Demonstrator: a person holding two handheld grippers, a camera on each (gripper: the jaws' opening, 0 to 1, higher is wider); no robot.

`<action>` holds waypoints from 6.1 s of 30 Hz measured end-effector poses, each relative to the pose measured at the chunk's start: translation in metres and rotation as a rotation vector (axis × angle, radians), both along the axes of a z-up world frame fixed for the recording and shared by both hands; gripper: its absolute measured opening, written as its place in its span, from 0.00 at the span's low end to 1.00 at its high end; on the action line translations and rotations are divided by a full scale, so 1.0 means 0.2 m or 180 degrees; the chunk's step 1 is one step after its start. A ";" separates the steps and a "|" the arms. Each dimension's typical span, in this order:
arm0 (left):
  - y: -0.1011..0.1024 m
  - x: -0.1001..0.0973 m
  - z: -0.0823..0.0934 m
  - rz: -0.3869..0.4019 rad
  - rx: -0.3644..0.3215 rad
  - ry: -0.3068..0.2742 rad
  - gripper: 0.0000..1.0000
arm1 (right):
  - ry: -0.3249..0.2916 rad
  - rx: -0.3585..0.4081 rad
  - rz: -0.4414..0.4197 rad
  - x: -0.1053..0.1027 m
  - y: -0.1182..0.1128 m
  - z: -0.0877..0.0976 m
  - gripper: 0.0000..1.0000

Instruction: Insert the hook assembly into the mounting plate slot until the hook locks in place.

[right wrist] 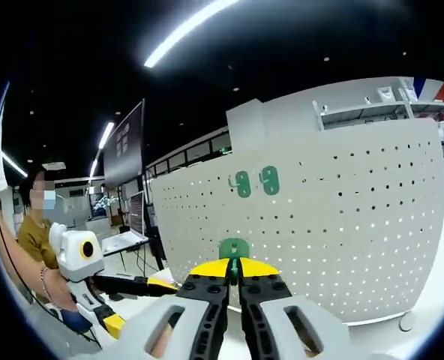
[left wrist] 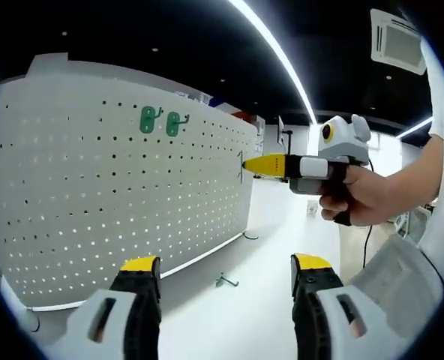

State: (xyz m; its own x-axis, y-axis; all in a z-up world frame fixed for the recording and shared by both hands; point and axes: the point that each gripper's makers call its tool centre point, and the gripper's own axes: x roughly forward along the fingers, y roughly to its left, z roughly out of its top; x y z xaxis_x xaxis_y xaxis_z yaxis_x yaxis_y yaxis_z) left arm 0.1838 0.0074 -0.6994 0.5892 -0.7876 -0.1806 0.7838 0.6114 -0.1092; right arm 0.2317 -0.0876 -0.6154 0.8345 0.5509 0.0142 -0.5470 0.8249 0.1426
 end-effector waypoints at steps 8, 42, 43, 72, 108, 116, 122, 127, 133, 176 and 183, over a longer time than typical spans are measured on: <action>0.06 -0.02 -0.05 0.0011 0.0052 0.0052 0.73 | -0.0045 -0.0032 -0.0107 0.06 -0.09 0.05 0.01; 0.22 -0.15 -0.20 0.0070 0.0318 0.0215 0.72 | -0.0270 -0.0079 -0.0469 0.28 -0.28 0.24 0.01; 0.22 -0.15 -0.20 0.0067 0.0321 0.0221 0.72 | -0.0280 -0.0082 -0.0474 0.29 -0.28 0.25 0.01; 0.27 -0.19 -0.26 0.0081 0.0520 0.0180 0.70 | -0.0525 -0.0268 -0.0665 0.47 -0.24 0.34 0.01; 0.34 -0.23 -0.28 0.0226 0.0592 0.0226 0.70 | -0.0530 -0.0356 -0.0757 0.62 -0.19 0.34 0.01; 0.36 -0.22 -0.28 0.0288 0.0561 0.0221 0.70 | -0.0480 -0.0406 -0.0835 0.64 -0.19 0.32 0.02; 0.36 -0.22 -0.27 0.0293 0.0543 0.0218 0.69 | -0.0442 -0.0370 -0.1012 0.64 -0.19 0.32 0.02; 0.37 -0.21 -0.26 0.0316 0.0516 0.0207 0.67 | -0.0387 -0.0411 -0.1260 0.65 -0.18 0.32 0.02; 0.37 -0.21 -0.26 0.0320 0.0496 0.0205 0.66 | -0.0364 -0.0496 -0.1398 0.65 -0.18 0.32 0.02; 0.36 -0.19 -0.22 0.0272 0.0533 0.0132 0.66 | -0.0344 -0.0277 -0.0825 0.61 -0.18 0.29 0.25; 0.36 -0.19 -0.22 0.0266 0.0537 0.0149 0.67 | -0.0354 -0.0178 -0.0622 0.57 -0.17 0.28 0.36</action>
